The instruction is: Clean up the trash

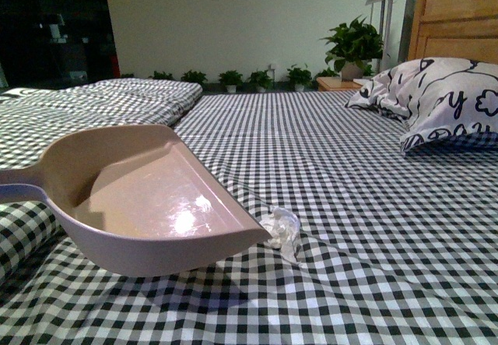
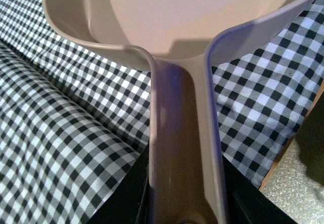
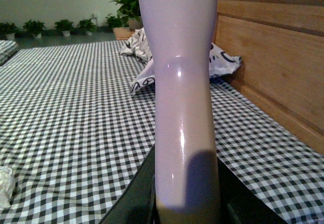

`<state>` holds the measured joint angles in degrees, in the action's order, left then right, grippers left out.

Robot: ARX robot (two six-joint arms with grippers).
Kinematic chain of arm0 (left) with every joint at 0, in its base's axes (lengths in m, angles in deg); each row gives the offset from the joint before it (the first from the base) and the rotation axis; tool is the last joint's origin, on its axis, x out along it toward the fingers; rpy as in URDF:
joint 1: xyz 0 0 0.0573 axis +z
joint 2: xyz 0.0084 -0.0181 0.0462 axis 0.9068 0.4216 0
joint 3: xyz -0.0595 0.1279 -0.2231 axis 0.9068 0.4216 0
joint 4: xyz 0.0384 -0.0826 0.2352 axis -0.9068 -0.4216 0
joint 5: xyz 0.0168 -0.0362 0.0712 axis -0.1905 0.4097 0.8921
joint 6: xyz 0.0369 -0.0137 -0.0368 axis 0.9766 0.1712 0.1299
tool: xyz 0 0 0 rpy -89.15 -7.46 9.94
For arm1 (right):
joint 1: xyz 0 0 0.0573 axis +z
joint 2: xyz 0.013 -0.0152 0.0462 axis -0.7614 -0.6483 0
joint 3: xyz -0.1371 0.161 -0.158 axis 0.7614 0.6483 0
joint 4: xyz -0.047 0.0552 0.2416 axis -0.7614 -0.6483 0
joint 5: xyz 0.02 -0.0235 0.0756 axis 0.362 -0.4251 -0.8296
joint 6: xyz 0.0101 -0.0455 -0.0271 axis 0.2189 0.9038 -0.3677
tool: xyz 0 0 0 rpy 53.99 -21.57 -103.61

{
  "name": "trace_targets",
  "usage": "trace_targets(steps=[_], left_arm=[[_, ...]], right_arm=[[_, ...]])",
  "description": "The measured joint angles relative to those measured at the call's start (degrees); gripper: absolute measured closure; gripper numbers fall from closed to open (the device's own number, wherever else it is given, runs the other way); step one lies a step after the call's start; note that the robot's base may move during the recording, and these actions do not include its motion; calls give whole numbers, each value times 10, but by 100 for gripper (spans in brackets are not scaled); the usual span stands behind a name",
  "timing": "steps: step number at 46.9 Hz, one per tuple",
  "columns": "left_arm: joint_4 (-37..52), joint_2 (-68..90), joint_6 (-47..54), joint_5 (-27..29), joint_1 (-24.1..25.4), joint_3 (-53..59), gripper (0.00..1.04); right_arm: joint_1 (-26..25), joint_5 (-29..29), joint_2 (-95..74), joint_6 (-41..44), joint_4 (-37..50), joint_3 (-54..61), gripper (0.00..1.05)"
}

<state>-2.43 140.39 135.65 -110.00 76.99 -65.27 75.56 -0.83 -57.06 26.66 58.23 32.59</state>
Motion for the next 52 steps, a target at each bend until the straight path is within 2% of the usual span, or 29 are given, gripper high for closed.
trace_targets(steps=[52], left_arm=[[13,111,13,-7,-45,7,77]], right_arm=[[0,0,0,0,0,0,85]])
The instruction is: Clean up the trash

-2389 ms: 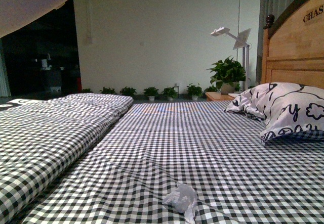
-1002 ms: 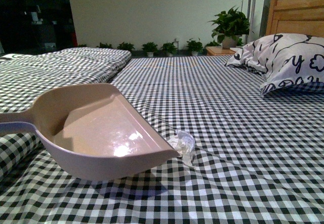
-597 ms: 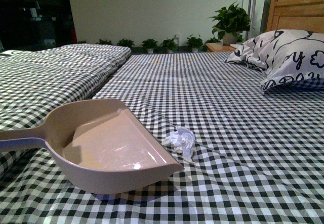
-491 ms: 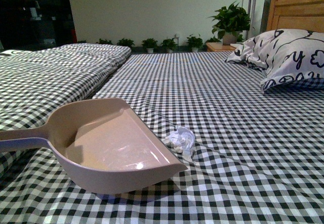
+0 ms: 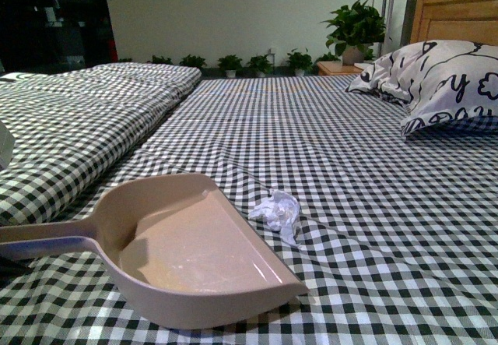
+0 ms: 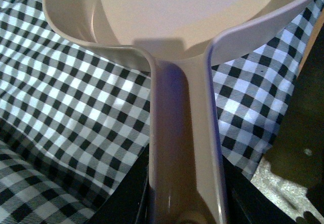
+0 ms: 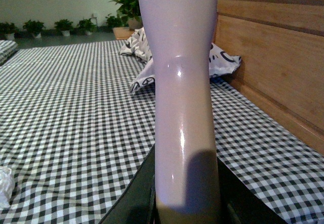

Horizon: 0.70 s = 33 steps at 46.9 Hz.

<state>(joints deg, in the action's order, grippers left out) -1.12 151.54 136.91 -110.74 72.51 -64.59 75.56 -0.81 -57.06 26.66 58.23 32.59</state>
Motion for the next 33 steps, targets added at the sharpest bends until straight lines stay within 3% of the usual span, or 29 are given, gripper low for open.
trace_targets(steps=[33], left_arm=[[-15,45,20,16,-2,-11,77]], right_arm=[[0,0,0,0,0,0,85]])
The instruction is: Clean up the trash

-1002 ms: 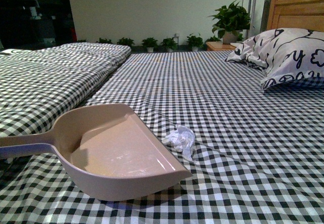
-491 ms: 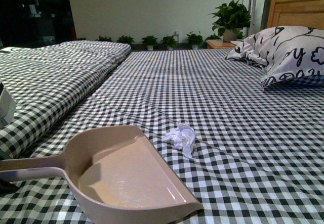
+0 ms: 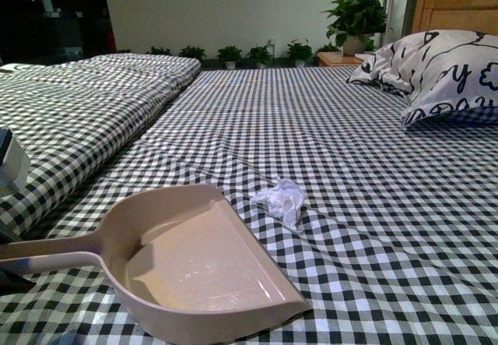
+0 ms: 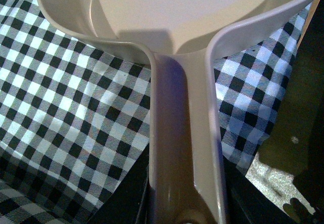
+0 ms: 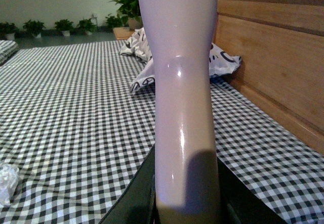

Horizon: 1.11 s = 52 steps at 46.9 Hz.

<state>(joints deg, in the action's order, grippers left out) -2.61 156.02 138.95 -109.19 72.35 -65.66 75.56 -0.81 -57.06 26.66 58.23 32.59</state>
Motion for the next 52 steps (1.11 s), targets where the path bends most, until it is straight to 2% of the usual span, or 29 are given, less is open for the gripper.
trace_targets(steps=[10,15,17,22,31,38,46,52], left_arm=[[-5,1,3,1,0,-3,77],[-5,1,3,2,0,-3,77],[-5,1,3,2,0,-3,77],[-5,1,4,2,0,-3,77],[-5,1,4,2,0,-3,77],[-5,1,4,2,0,-3,77],[-5,1,4,2,0,-3,77],[-5,1,4,2,0,-3,77]], right_arm=[[0,0,0,0,-1,0,85],[-47,-91,-72,-49,-173,-63,85],[-66,-124,-108,-50,-180,-69,85],[-95,-182,-198,-50,-151,-81,85],[-121,-253,-400,-48,-69,-143,85],[-114,-267,-579,-3,1,-213,85],[-93,-275,-708,32,5,-267,85],[-77,-261,-759,54,6,-292,85]])
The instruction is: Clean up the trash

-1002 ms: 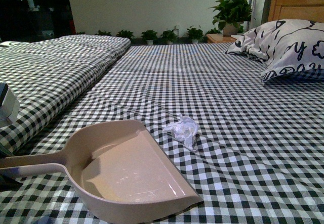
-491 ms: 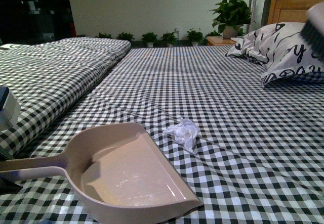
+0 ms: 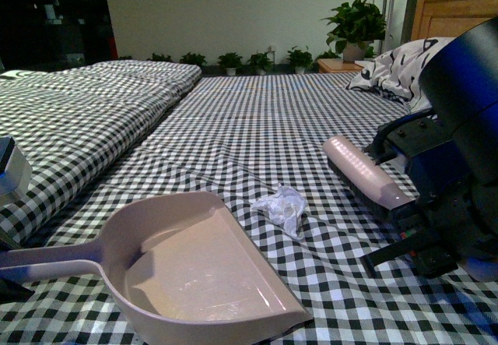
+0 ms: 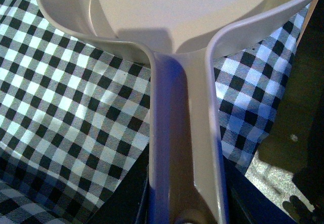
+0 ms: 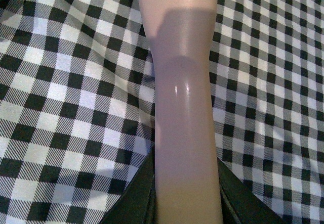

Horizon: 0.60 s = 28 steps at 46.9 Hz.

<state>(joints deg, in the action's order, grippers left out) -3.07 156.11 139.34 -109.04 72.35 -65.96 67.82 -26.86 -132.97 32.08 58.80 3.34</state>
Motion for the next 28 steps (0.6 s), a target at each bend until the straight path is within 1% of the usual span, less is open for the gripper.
trace_targets(steps=[9,16,28], left_arm=[[0,0,0,0,0,0,77],[0,0,0,0,0,0,77],[0,0,0,0,0,0,77]], right_arm=[[11,33,-47,16,7,-35,85],[18,48,-57,27,13,-42,85],[57,40,-60,38,13,-24,85]])
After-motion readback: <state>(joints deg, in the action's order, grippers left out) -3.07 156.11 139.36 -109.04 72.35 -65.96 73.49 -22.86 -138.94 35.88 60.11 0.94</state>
